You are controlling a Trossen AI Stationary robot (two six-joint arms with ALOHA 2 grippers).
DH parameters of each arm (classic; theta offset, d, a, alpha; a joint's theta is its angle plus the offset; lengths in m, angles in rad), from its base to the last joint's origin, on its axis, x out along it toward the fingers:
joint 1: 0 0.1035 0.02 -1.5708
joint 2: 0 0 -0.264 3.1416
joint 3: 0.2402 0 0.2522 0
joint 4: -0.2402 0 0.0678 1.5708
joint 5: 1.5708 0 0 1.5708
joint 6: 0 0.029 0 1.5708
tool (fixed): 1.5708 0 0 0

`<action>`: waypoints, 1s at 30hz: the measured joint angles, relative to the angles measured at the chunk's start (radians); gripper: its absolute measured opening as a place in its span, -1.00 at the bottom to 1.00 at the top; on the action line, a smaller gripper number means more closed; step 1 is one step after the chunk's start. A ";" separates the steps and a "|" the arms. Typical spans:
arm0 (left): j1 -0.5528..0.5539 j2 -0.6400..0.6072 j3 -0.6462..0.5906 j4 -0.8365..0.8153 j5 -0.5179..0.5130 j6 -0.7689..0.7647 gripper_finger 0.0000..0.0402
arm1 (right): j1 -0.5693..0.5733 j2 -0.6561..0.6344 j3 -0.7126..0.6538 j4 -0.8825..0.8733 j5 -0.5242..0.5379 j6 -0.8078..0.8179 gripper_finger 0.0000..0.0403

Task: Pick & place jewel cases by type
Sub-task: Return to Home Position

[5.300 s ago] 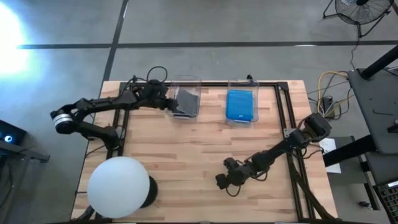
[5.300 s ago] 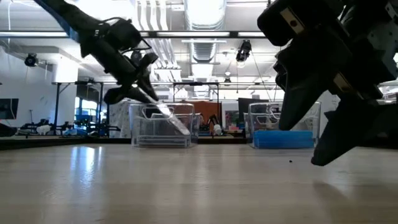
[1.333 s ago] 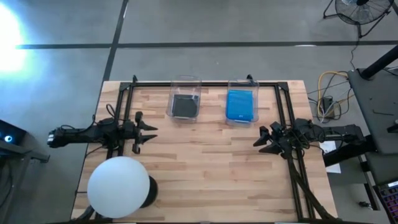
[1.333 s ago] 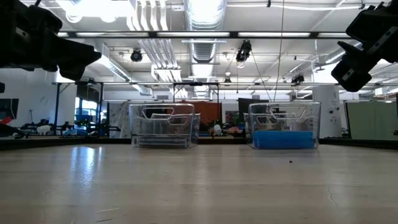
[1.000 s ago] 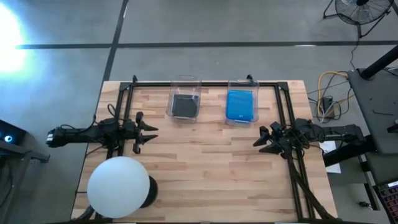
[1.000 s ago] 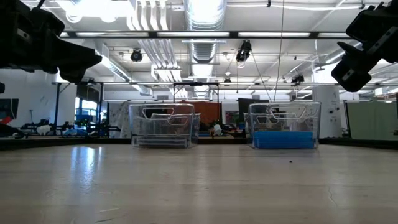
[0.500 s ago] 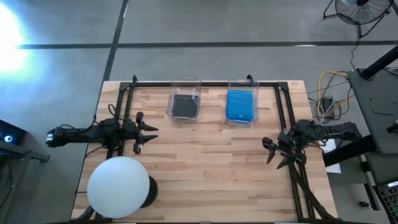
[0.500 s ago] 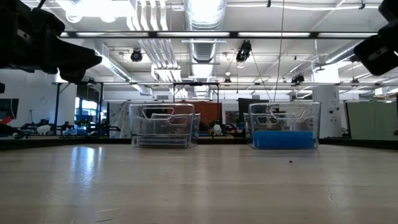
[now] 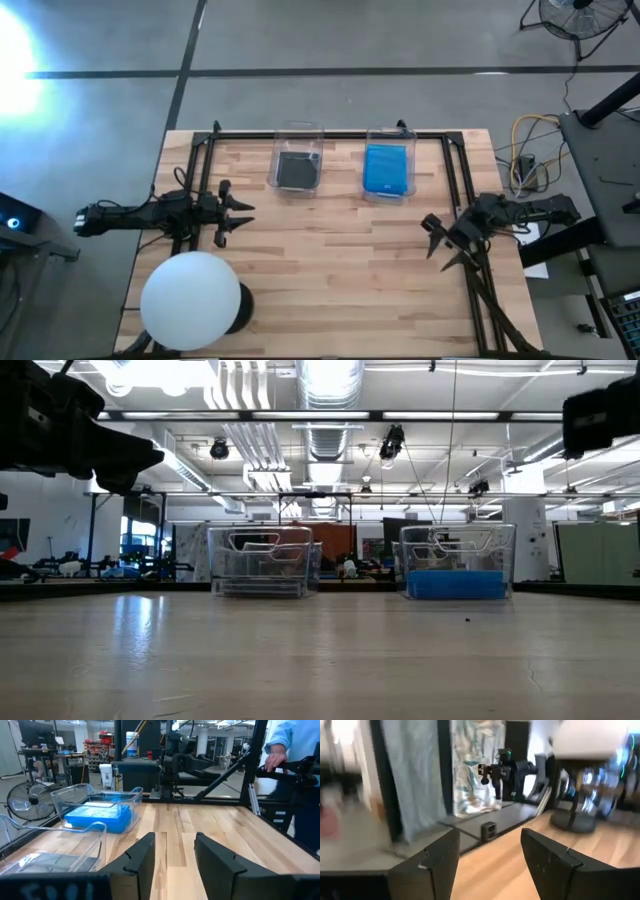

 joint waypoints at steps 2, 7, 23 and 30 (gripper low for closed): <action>0.000 0.000 0.000 0.000 0.000 0.000 -0.41 | 0.000 0.000 0.000 0.002 0.066 0.135 0.03; 0.000 0.000 0.000 0.000 0.000 0.000 -0.41 | 0.000 0.000 0.000 0.000 0.252 0.028 0.03; 0.000 0.000 0.000 0.000 0.000 0.000 -0.41 | 0.000 0.018 0.000 -0.012 0.356 -0.115 0.03; 0.000 0.000 0.000 0.000 0.000 0.000 -0.41 | 0.000 0.018 0.000 -0.011 0.356 -0.115 0.03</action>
